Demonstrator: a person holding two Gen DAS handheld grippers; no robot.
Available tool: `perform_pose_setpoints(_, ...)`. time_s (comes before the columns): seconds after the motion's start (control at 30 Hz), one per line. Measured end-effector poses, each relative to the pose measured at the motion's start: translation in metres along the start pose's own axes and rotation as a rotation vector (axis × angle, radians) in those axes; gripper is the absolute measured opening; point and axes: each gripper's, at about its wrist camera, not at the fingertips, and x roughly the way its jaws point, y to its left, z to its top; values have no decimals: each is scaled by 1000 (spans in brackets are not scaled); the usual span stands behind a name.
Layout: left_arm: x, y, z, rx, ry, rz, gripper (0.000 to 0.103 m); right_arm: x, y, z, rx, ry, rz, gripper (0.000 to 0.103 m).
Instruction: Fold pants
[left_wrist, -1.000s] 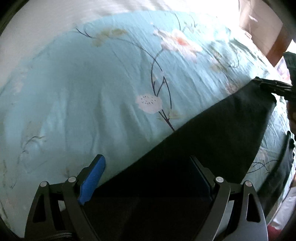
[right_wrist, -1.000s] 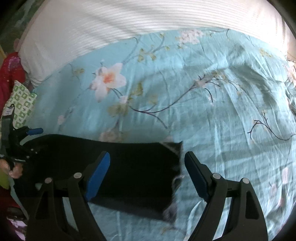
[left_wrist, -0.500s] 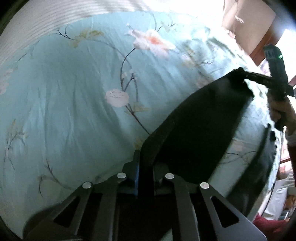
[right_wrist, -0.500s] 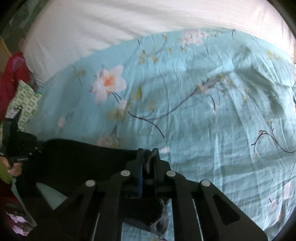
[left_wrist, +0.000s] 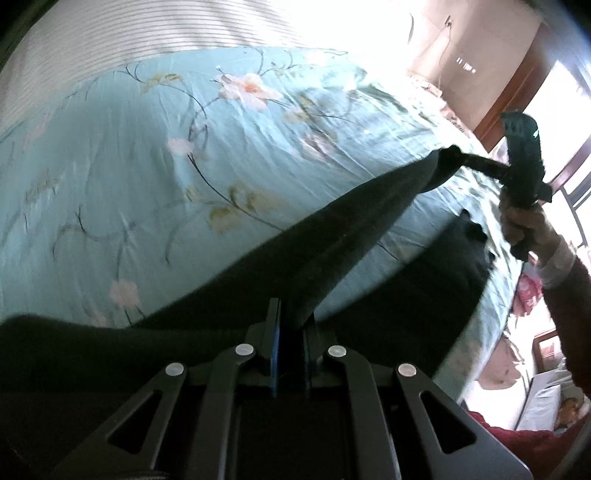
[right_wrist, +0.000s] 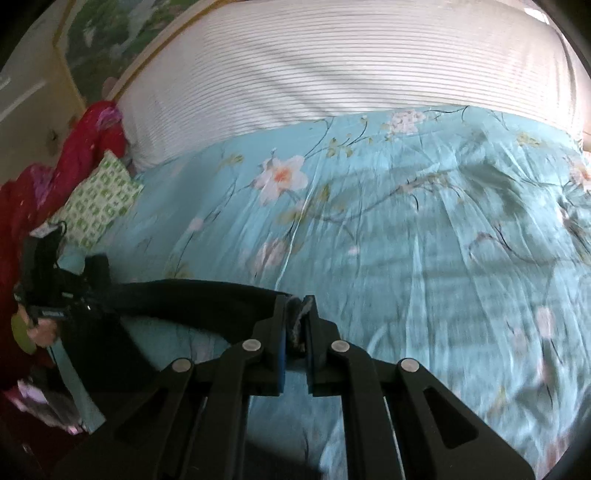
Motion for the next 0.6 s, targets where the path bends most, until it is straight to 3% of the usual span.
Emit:
perform_pose_setpoints(0.27, -3, -21, -46, -19, 25, -3, 7, -23, 13, -42, -56, 6, -17, 8)
perform_pose_setpoints(0.6, -26, -41, -65, -8, -31, -14, 7, -65, 29, -65, -114, -54, -47, 8)
